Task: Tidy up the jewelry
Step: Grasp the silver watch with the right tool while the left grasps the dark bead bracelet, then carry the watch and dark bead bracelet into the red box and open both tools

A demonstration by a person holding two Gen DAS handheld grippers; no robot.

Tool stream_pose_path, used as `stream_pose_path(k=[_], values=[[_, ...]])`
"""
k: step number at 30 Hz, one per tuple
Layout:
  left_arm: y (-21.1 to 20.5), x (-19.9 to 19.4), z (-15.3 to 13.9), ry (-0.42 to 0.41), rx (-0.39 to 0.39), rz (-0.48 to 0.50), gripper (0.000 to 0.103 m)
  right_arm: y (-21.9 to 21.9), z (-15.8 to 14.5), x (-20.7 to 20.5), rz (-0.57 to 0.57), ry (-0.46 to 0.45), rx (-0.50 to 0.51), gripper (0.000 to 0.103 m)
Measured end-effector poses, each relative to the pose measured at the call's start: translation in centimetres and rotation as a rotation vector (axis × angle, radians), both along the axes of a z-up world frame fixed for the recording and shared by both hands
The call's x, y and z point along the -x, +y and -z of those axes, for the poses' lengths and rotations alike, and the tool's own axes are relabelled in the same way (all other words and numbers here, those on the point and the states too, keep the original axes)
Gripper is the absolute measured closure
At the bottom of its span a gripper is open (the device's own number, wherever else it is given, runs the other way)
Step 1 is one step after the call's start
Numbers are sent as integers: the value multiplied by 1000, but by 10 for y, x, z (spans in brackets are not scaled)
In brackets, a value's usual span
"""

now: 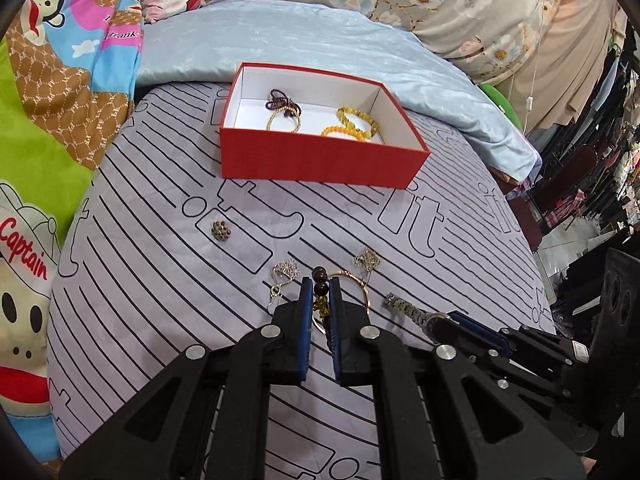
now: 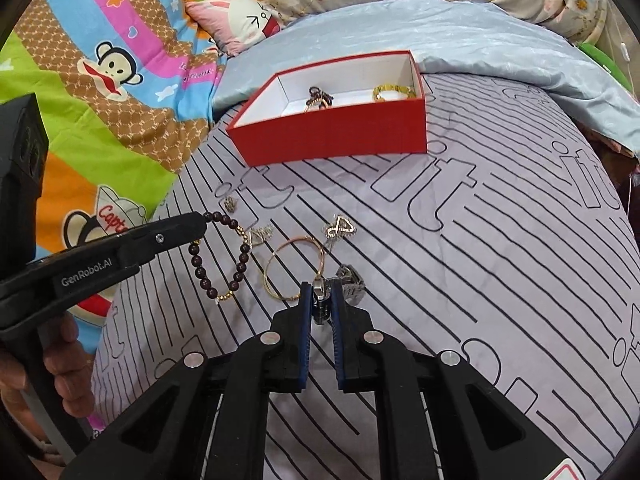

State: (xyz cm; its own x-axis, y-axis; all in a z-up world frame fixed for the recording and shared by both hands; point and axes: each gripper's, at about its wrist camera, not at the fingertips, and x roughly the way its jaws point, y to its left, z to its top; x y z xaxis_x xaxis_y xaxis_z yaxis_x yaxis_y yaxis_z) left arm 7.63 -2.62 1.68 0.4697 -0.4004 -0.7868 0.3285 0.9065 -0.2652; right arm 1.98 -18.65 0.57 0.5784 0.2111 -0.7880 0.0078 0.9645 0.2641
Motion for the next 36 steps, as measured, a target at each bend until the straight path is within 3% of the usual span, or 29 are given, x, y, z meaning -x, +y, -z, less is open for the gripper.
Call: stream_pose_path(k=[18,36], values=[[8,-33,-37,-100,5,-40,96,-20,-48,-23,33,-121,8,94],[-14,-107,-64,-187,-10,-45,96,-30,-92,-108,19,-238,36,94]])
